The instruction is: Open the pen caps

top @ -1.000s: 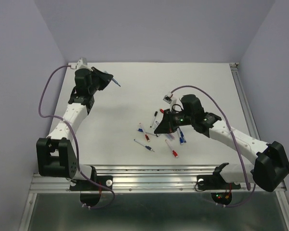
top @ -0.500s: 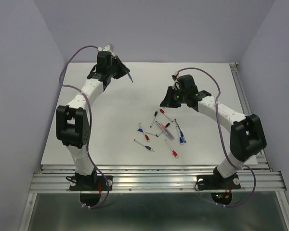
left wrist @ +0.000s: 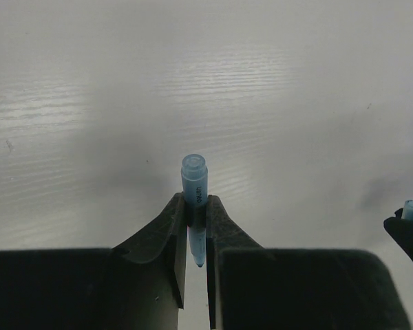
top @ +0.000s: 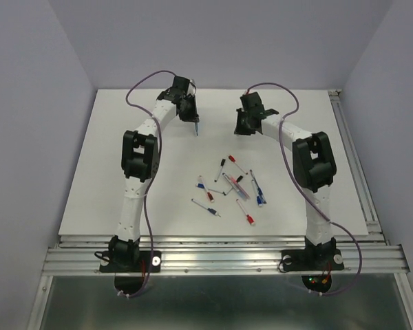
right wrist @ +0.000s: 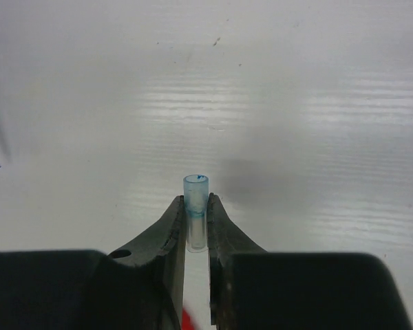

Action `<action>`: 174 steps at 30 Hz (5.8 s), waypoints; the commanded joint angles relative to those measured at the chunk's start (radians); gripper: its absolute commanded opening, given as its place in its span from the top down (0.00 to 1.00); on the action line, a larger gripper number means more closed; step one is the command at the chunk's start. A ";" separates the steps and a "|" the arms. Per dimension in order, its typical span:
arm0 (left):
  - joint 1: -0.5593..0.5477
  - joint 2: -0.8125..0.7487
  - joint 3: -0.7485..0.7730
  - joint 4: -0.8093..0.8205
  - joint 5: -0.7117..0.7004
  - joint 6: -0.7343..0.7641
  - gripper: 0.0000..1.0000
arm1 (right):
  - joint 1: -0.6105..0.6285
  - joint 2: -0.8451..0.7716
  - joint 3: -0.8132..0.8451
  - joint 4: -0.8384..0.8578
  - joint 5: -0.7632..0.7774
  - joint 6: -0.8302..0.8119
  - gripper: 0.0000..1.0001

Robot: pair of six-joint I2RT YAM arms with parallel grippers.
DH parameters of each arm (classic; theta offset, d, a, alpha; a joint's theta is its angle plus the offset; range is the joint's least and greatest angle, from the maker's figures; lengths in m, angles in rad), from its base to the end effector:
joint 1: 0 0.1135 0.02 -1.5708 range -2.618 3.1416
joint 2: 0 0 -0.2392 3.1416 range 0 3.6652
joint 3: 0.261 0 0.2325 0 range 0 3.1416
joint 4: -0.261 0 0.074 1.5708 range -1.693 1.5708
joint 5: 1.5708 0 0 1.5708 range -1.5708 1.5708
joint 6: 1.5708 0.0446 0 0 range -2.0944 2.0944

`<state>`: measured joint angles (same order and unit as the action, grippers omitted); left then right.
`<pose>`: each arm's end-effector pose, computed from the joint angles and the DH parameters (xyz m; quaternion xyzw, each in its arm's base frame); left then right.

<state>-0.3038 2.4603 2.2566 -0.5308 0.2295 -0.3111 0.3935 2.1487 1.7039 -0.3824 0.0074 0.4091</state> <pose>0.4980 -0.1668 0.1988 0.0432 0.9080 -0.2218 0.3528 0.4245 0.1759 0.1841 0.0086 0.9316 0.1387 0.3358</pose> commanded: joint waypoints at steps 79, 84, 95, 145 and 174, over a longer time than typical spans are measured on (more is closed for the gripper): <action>-0.297 -0.890 -1.223 0.327 -0.283 -0.528 0.20 | 0.002 -0.920 -0.833 0.155 0.281 0.056 0.00; -0.325 -0.813 -1.157 0.298 -0.298 -0.510 0.25 | 0.002 -0.921 -0.834 0.125 0.339 0.065 0.00; -0.377 -0.709 -1.082 0.184 -0.400 -0.511 0.36 | 0.002 -0.921 -0.836 0.102 0.403 0.077 0.00; -0.448 -0.828 -1.003 0.144 -0.414 -0.513 1.00 | 0.002 -1.026 -0.914 0.256 -0.344 -0.075 0.00; -0.446 -1.066 -1.072 0.282 -0.401 -0.605 1.00 | 0.242 -0.776 -0.776 0.433 -0.678 -0.012 0.60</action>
<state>-0.7456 1.4464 1.2003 -0.2752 -0.1471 -0.8894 0.6250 1.3804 0.8555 0.0376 -0.6281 0.4133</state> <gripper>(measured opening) 0.221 0.462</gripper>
